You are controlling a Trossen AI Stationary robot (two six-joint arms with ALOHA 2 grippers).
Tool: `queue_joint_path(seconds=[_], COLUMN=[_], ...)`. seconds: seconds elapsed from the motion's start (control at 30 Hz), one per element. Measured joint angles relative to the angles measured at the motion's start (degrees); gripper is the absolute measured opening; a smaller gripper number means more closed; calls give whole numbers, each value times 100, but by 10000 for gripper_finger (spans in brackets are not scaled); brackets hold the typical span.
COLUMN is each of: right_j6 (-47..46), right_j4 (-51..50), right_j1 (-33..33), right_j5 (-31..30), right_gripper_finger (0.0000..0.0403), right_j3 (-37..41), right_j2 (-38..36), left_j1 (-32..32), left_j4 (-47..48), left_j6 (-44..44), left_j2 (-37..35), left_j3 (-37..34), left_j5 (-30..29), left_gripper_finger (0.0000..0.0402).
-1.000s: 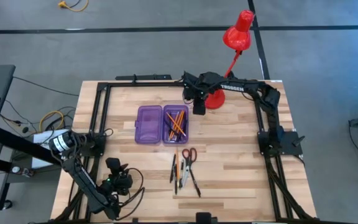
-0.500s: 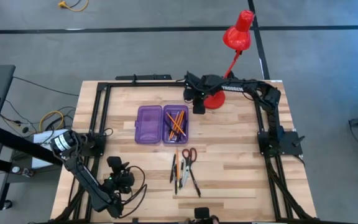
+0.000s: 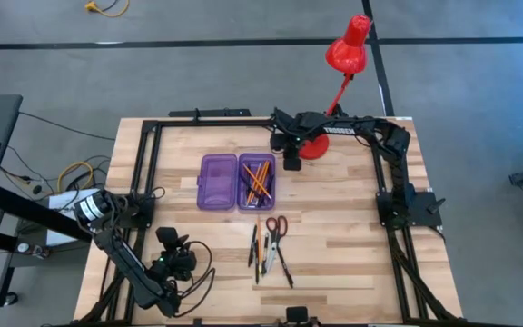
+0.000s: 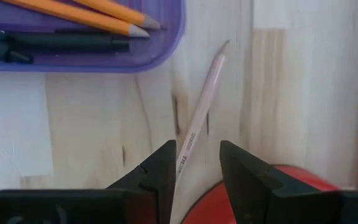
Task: Pick & place school supplies into a supply box
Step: Put the pink pencil into the violet supply box
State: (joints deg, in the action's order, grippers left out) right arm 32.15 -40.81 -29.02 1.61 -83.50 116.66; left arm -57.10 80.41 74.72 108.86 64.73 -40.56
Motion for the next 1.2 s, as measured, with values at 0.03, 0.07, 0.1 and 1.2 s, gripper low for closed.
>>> queue_joint_path(seconds=[0.03,0.07,0.1,1.2], right_j6=[-49,-92,-151,-999], right_j4=[8,4,-4,-1162], right_j1=[0,-8,-33,-106], right_j5=[0,-3,0,-43], right_gripper_finger=[118,118,118,38], right_j3=[24,46,70,-304], right_j2=[0,0,0,466], left_j1=[0,0,0,26], left_j4=[-14,-20,-20,27], left_j6=[0,1,2,144], left_j2=[0,0,0,1], left_j3=[0,0,0,2], left_j5=[0,0,0,-97], left_gripper_finger=[99,99,99,99])
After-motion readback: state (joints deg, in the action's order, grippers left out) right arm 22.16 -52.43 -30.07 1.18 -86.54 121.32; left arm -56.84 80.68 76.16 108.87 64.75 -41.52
